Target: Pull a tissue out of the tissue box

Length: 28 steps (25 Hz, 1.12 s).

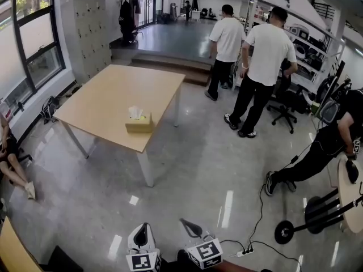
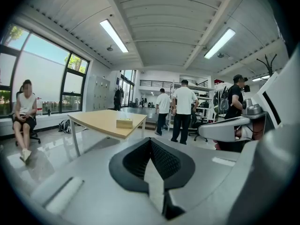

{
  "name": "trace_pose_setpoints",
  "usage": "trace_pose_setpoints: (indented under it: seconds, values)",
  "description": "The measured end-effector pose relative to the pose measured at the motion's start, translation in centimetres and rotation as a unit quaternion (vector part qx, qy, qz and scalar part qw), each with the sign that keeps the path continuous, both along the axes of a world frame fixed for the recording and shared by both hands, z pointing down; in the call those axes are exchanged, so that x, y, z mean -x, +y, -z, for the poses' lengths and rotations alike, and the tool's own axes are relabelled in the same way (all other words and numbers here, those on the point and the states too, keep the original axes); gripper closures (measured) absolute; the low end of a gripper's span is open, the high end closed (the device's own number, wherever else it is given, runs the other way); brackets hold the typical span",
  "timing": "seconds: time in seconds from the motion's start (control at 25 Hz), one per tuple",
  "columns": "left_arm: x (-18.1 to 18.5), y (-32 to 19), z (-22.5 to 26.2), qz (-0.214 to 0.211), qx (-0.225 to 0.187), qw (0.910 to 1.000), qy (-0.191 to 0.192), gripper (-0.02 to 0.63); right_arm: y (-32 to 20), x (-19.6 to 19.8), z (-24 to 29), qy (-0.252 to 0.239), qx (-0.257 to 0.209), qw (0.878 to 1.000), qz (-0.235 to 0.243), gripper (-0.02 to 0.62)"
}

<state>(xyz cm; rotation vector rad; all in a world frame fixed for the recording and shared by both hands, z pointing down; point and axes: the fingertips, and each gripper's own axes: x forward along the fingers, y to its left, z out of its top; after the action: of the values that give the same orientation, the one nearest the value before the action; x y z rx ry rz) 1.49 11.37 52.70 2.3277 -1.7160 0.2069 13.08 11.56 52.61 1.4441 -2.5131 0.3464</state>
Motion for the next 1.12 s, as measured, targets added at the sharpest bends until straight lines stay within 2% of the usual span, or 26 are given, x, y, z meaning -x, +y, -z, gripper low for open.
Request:
trace_pose_setpoints:
  seconds: [0.4, 0.92, 1.12]
  values:
    - [3.5, -6.2, -0.6, -0.030, 0.004, 0.9995, 0.005, 0.588, -5.5, 3.8, -0.6, 0.004, 0.010, 1.000, -0.024, 0.604]
    - [11.6, -15.0, 2.0, -0.041, 0.014, 0.9990, 0.008, 0.588, -13.2, 11.8, 1.5, 0.026, 0.007, 0.999, -0.043, 0.604]
    - [14.4, -17.4, 2.7, -0.044, -0.005, 0.9990, 0.013, 0.588, -15.6, 14.5, 1.5, 0.034, 0.002, 0.998, -0.046, 0.604]
